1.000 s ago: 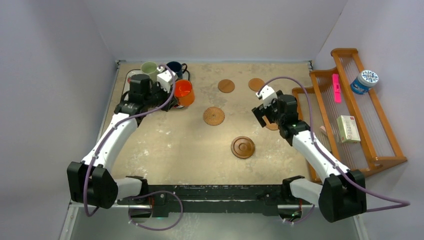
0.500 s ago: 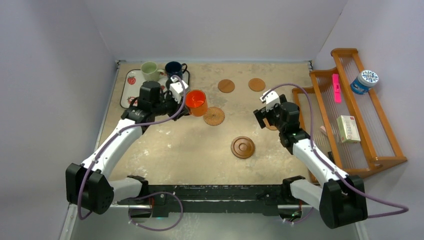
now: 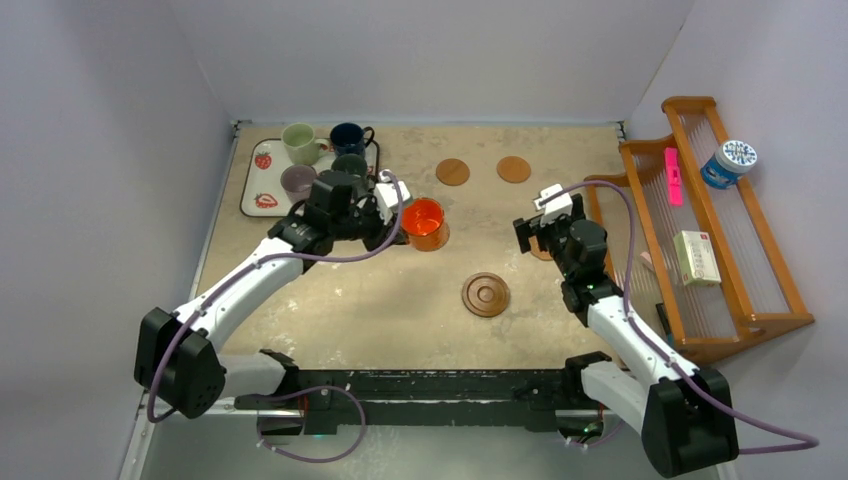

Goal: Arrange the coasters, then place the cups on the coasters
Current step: Place the cup on the coaster.

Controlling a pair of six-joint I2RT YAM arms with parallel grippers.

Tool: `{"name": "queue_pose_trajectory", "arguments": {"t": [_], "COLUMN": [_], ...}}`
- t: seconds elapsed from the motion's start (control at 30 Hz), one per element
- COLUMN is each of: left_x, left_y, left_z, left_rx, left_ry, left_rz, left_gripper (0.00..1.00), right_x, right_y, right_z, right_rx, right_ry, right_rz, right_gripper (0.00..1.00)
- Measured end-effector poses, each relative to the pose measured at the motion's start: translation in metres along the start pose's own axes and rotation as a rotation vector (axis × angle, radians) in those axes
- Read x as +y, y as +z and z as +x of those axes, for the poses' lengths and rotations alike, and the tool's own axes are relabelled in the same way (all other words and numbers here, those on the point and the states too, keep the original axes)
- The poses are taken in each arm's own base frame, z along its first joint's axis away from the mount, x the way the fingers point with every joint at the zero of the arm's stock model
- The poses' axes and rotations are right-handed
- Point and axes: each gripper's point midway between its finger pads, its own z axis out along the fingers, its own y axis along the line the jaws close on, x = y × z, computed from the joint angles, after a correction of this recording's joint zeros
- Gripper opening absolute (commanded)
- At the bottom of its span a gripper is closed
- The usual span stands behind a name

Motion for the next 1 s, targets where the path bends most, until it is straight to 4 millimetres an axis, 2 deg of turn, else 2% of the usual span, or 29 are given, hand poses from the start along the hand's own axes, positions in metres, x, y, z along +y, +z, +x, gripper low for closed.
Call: {"name": "queue_pose_trajectory", "arguments": {"t": [0.17,0.4,0.73,1.0], "left_x": [-0.005,-0.005,-0.021,-0.030], "left_y": [0.014,0.032,0.045,0.071], "left_z": [0.004,-0.004,-0.006,-0.002], "left_rx": [0.018,-0.005,-0.050,-0.029], "left_ry": [0.030,0.076,0.137,0.141], "left_rz": [0.048,0.116,0.232,0.311], "left_gripper": [0.00,0.00,0.00,0.00], "right_x": [-0.004,-0.010,-0.013,-0.020], "right_y": [0.001,0.001,0.001,0.000], "right_z": [-0.003,-0.004,-0.009,-0.004], "right_rx": [-0.025,-0.056,-0.091,-0.094], "right_ry": [0.038,0.062,0.068,0.073], "right_rz": [0.032,0.070,0.091,0.133], "right_gripper": [0.99,0.99,0.99,0.99]}}
